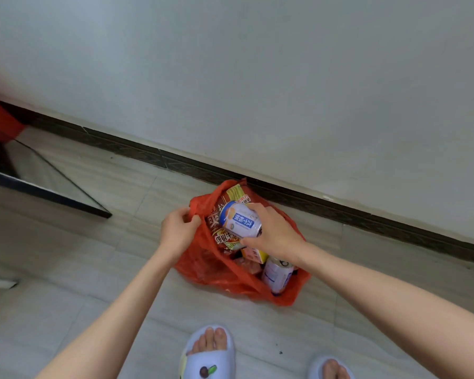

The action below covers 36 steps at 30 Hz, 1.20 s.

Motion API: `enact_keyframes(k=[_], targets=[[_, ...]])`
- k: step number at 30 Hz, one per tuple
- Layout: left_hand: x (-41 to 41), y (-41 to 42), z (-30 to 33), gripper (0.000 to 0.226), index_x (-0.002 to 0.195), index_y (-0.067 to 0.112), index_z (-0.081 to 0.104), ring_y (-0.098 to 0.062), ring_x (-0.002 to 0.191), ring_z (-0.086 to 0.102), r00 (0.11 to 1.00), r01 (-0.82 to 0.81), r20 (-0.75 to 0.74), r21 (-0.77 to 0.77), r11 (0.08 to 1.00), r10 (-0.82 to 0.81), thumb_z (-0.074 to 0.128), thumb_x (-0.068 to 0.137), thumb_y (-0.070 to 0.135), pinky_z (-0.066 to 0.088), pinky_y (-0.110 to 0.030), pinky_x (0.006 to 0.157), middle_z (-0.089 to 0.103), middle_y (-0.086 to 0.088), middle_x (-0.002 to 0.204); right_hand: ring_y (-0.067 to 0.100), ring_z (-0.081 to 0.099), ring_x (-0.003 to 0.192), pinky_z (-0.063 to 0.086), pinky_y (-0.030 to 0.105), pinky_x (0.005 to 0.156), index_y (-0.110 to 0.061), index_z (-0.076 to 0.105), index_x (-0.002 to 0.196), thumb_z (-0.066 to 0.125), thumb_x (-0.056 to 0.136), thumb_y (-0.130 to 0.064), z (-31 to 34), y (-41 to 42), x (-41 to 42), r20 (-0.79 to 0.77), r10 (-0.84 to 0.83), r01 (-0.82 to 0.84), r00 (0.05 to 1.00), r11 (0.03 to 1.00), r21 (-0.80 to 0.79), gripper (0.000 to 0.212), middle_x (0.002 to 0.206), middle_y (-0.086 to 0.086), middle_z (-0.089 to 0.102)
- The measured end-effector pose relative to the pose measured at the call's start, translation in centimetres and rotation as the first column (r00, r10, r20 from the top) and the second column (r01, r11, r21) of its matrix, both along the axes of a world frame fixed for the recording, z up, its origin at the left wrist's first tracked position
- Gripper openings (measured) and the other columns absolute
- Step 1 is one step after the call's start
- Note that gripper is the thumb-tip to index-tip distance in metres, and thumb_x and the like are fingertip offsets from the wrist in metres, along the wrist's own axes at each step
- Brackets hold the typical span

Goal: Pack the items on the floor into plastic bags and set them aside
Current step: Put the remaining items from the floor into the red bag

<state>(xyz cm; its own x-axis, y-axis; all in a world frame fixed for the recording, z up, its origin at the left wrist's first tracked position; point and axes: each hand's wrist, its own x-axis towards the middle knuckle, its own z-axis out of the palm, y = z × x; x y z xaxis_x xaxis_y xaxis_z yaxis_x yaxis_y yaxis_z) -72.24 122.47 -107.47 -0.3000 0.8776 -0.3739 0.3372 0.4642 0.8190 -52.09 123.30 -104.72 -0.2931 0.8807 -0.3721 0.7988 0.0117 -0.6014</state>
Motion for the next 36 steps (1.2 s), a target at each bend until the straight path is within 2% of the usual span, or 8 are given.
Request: enact_keyframes(k=[7, 10, 15, 20, 23, 28, 33, 36], targets=[[-1.0, -2.4, 3.3, 0.021, 0.068, 0.015, 0.063, -0.014, 0.057, 0.051, 0.996, -0.075, 0.052, 0.099, 0.992, 0.070, 0.053, 0.081, 0.000, 0.041, -0.025, 0.053, 0.060, -0.004, 0.062, 0.025, 0.041, 0.126, 0.037, 0.033, 0.100, -0.018, 0.030, 0.140, 0.061, 0.082, -0.045, -1.9, -2.5, -3.8, 0.024, 0.107, -0.108, 0.994, 0.993, 0.052, 0.072, 0.139, 0.007, 0.036], [-1.8, -2.6, 3.7, 0.022, 0.070, 0.017, 0.063, -0.019, 0.066, 0.055, 0.996, -0.084, 0.040, 0.099, 0.992, 0.080, 0.054, 0.081, 0.000, 0.046, -0.031, 0.065, 0.063, -0.010, 0.070, 0.025, 0.050, 0.113, 0.041, 0.032, 0.090, -0.019, 0.041, 0.127, 0.061, 0.081, -0.050, -2.9, -3.0, -3.9, 0.023, 0.142, -0.143, 0.990, 0.987, 0.069, 0.059, 0.125, 0.006, 0.052], [-2.0, -3.3, 4.0, 0.016, 0.075, 0.013, 0.064, -0.019, 0.069, 0.056, 0.998, -0.056, -0.031, 0.101, 0.993, 0.059, 0.056, 0.082, 0.002, 0.048, -0.038, 0.070, 0.063, -0.009, 0.071, 0.024, 0.046, 0.119, 0.035, 0.031, 0.101, -0.015, 0.049, 0.129, 0.058, 0.086, -0.032, -3.3, -3.3, -2.6, 0.012, 0.273, -0.273, 0.962, 0.961, 0.031, 0.047, 0.129, 0.008, 0.052], [-0.8, -3.6, 3.5, 0.013, 0.081, 0.015, 0.064, -0.008, 0.066, 0.058, 0.999, -0.024, -0.029, 0.111, 0.994, 0.027, 0.056, 0.085, 0.006, 0.050, -0.033, 0.071, 0.065, -0.005, 0.075, 0.025, 0.057, 0.096, 0.040, 0.031, 0.078, -0.013, 0.063, 0.095, 0.050, 0.090, -0.024, -3.8, -1.9, 2.1, 0.031, -0.133, 0.127, 0.991, 0.982, 0.136, 0.018, 0.103, 0.007, 0.062], [0.0, -4.1, 2.6, 0.010, 0.085, 0.011, 0.064, -0.018, 0.071, 0.056, 1.000, -0.021, -0.012, 0.116, 0.993, 0.022, 0.056, 0.086, 0.005, 0.050, -0.041, 0.073, 0.063, -0.005, 0.075, 0.031, 0.057, 0.102, 0.040, 0.032, 0.080, -0.006, 0.060, 0.103, 0.049, 0.090, -0.022, -5.5, 0.0, 7.1, 0.166, -0.343, 0.345, 0.924, 0.938, 0.019, 0.022, 0.104, 0.013, 0.062], [0.0, -4.0, 2.1, 0.010, 0.087, 0.016, 0.064, -0.018, 0.073, 0.058, 0.997, -0.074, 0.002, 0.126, 0.989, 0.075, 0.058, 0.087, 0.009, 0.048, -0.037, 0.068, 0.063, 0.003, 0.076, 0.023, 0.049, 0.087, 0.036, 0.031, 0.075, -0.007, 0.054, 0.089, 0.036, 0.096, -0.024, -8.2, -0.1, 10.8, 0.070, -0.595, 0.592, 0.801, 0.769, -0.241, 0.027, 0.086, 0.010, 0.053], [-0.2, -4.0, 1.3, 0.009, 0.090, 0.017, 0.065, -0.016, 0.070, 0.057, 0.999, -0.044, -0.010, 0.107, 0.993, 0.045, 0.059, 0.087, 0.012, 0.044, -0.032, 0.062, 0.065, 0.003, 0.078, 0.024, 0.057, 0.072, 0.045, 0.034, 0.067, -0.006, 0.059, 0.103, 0.041, 0.094, -0.045, -11.3, -1.5, 10.9, -0.011, -0.884, 0.614, 0.467, 0.333, -0.716, 0.044, 0.085, 0.011, 0.061], [-0.1, -3.9, 1.2, 0.014, 0.083, 0.023, 0.064, -0.014, 0.067, 0.057, 0.998, -0.059, -0.013, 0.111, 0.992, 0.061, 0.058, 0.088, 0.011, 0.045, -0.027, 0.056, 0.065, 0.004, 0.076, 0.020, 0.056, 0.069, 0.046, 0.030, 0.061, -0.011, 0.061, 0.089, 0.051, 0.092, -0.035, -11.1, -0.8, 11.3, -0.041, -0.888, 0.608, 0.459, 0.347, -0.714, 0.027, 0.081, 0.007, 0.060]])
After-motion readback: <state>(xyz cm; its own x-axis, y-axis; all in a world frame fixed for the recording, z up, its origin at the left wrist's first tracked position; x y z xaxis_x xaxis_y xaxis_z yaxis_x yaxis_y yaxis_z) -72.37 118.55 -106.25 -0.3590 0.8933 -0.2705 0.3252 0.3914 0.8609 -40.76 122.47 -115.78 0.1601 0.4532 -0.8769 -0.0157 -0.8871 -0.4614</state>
